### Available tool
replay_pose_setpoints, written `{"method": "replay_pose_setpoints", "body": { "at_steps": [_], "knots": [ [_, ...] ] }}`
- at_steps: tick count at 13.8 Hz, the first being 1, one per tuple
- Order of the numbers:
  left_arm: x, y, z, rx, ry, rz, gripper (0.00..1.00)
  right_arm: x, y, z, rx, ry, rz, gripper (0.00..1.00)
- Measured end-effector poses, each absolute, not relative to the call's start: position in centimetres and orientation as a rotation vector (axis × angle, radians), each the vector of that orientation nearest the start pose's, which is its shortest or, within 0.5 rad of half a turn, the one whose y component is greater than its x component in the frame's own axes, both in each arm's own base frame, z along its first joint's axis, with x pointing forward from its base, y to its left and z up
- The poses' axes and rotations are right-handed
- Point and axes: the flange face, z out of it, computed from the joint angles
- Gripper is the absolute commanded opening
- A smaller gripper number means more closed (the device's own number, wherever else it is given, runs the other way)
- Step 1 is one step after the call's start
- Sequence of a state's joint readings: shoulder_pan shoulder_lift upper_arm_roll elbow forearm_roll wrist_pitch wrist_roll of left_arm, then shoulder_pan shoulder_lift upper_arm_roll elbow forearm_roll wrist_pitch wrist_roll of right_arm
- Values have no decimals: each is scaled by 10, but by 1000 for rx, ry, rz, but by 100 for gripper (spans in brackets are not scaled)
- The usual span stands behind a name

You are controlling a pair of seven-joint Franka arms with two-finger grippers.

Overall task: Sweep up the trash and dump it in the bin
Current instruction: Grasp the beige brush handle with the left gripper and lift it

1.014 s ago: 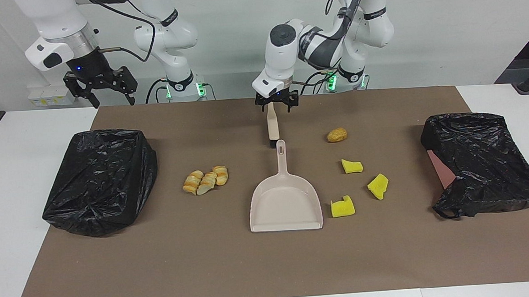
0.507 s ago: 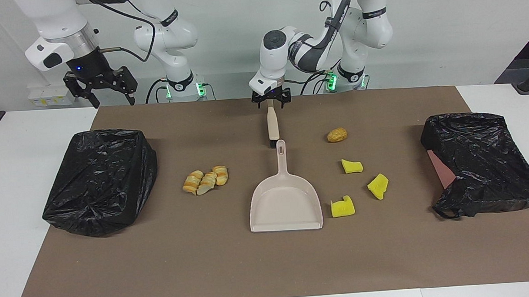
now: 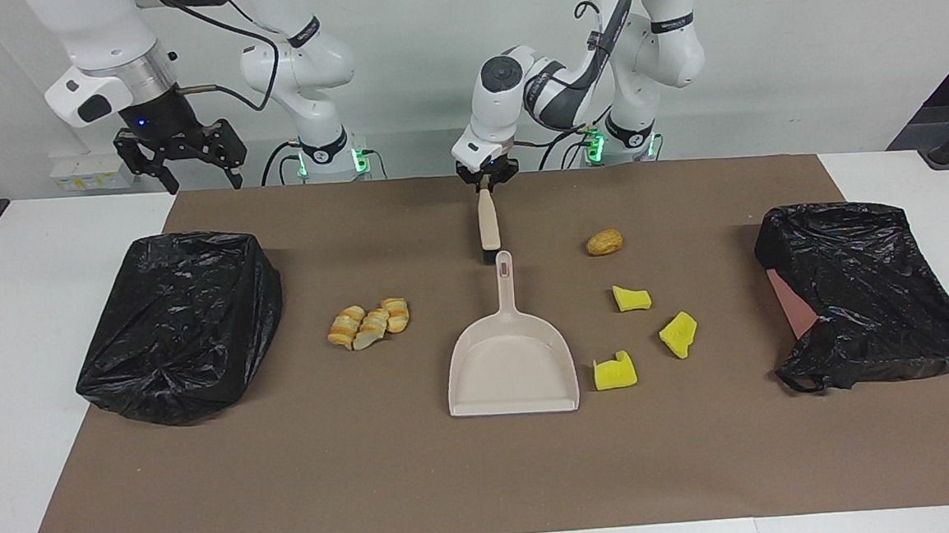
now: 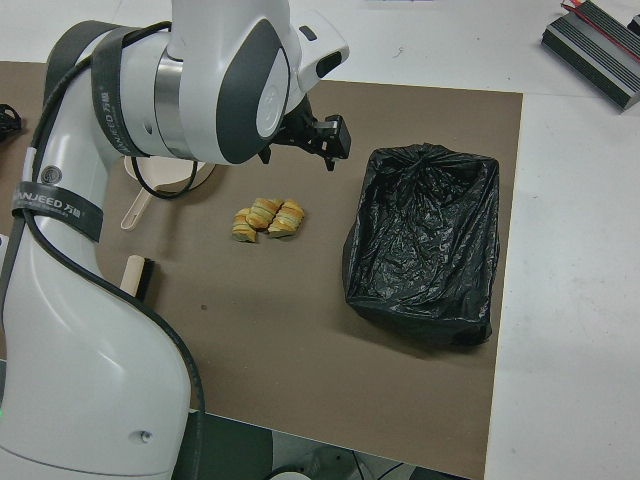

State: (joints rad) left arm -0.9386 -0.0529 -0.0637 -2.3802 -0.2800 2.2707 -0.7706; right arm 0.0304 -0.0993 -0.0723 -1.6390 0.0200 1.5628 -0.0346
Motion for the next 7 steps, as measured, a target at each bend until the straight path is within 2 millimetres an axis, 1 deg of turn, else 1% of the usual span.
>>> {"method": "replay_pose_setpoints", "body": {
  "at_steps": [2,3,4,5,6,7],
  "knots": [
    [254,-411,338,-3212,70,314,67,522,-22,645,-3115,10,-37,100],
    [254,-411,338,-3212,70,315,61,522,-22,645,-3115,11,-37,100],
    [254,-411,338,-3213,68,316,33,522,-22,645,-3115,10,-37,100],
    [254,-411,338,-3215,61,324,10,522,-22,645,-3115,11,-37,100],
    [253,-411,337,-3216,54,333,0,522,-22,645,-3115,10,-37,100],
    [251,-411,336,-3215,52,340,0,522,-22,645,-3115,11,-38,100]
  ]
}}
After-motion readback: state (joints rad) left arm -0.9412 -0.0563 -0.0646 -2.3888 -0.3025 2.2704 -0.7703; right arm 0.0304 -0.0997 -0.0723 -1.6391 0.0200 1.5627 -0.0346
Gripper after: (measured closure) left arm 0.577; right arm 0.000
